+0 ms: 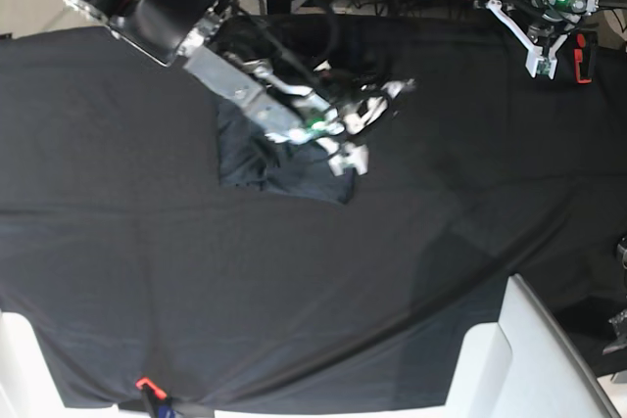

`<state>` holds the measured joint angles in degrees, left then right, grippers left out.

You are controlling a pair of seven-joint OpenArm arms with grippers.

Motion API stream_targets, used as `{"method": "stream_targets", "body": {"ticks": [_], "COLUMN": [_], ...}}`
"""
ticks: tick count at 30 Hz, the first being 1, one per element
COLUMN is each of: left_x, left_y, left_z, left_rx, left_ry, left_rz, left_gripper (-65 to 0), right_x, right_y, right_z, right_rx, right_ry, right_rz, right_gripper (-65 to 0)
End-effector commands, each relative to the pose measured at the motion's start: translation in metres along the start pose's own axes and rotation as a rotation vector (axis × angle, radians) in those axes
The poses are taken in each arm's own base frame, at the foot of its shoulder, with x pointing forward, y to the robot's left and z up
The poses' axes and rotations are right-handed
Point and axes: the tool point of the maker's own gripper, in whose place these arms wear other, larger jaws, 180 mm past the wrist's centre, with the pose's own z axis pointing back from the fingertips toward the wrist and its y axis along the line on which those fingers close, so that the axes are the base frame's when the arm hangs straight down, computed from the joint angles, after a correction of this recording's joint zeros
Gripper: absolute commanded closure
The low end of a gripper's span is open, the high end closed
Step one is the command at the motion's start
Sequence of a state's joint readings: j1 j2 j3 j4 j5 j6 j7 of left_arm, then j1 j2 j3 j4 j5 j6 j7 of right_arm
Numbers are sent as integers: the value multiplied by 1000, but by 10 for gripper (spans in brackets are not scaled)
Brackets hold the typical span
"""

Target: Fold the T-shirt properly

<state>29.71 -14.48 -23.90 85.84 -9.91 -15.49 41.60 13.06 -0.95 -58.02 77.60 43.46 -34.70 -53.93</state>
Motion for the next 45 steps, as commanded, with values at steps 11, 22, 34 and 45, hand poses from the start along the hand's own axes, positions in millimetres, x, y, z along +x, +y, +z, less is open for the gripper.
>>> {"method": "stream_targets", "body": {"ticks": [11, 22, 34, 45], "left_x": [9, 9, 13, 13], "left_y": [6, 7, 16, 15], "left_z": [3, 3, 5, 6], "left_rx": [10, 11, 27, 26], "left_ry": [-32, -33, -37, -40], "left_rz": [-5, -5, -16, -18], "left_gripper": [0, 0, 0, 0], "right_x": [5, 6, 46, 15], "right_y": [52, 62, -97, -156], "right_z": [5, 56, 101, 64], "right_rx": [-36, 46, 20, -98], "right_ry": [-30, -19, -306, -245], "right_rz": [290, 304, -353, -440], "right_gripper": [-350, -347, -12, 0]}}
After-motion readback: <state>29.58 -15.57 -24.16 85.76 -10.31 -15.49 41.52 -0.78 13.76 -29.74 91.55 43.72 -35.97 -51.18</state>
